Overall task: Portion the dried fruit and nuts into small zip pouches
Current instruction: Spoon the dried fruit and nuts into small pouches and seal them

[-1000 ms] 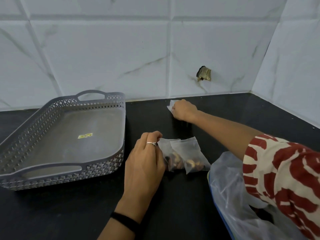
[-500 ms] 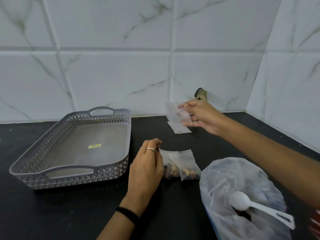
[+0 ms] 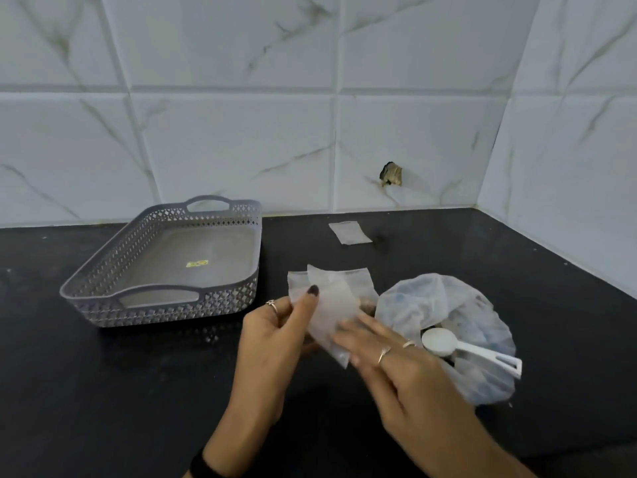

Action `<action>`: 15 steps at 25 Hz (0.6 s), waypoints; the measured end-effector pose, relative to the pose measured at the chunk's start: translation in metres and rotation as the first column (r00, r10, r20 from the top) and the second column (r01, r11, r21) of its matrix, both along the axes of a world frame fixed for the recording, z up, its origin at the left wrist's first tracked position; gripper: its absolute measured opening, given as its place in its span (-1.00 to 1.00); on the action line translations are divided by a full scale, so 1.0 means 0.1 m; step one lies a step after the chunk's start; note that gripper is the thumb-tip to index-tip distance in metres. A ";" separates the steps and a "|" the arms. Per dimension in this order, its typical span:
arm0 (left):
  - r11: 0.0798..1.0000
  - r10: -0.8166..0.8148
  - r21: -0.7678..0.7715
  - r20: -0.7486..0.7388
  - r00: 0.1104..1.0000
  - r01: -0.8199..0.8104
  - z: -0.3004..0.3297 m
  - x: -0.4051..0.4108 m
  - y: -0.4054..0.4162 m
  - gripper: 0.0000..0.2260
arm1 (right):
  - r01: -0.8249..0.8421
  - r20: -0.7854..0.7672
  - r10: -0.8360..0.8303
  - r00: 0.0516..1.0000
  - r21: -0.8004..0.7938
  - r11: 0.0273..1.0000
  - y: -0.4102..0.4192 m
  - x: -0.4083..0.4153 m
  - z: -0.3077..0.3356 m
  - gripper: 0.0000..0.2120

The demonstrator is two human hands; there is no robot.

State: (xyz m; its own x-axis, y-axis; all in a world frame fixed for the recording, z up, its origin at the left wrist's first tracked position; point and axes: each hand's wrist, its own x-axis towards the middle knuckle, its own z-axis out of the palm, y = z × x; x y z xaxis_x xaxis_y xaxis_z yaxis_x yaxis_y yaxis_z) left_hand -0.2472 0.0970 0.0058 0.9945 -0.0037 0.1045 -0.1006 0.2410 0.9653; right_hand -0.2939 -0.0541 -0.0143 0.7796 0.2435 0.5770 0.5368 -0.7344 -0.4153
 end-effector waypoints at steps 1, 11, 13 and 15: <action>0.999 0.030 0.034 0.006 1.000 -0.031 -0.05 -0.03 0.07 -0.84 | -0.020 0.028 0.022 0.999 -0.042 0.999 0.05 -0.05 -0.09 -0.66; 0.803 -0.139 0.575 0.432 0.891 -0.154 -0.08 -0.33 0.46 -0.74 | 0.045 0.182 -0.048 0.982 0.021 0.999 0.17 -0.09 0.15 -0.67; 0.786 -0.148 0.586 0.485 0.862 -0.195 -0.06 -0.37 0.44 -0.73 | 0.059 0.219 -0.066 0.974 0.040 0.997 0.15 -0.10 0.14 -0.73; 0.772 -0.166 0.597 0.524 0.836 -0.220 -0.08 -0.40 0.42 -0.73 | 0.064 0.218 -0.073 0.973 0.045 0.997 0.13 -0.13 0.13 -0.76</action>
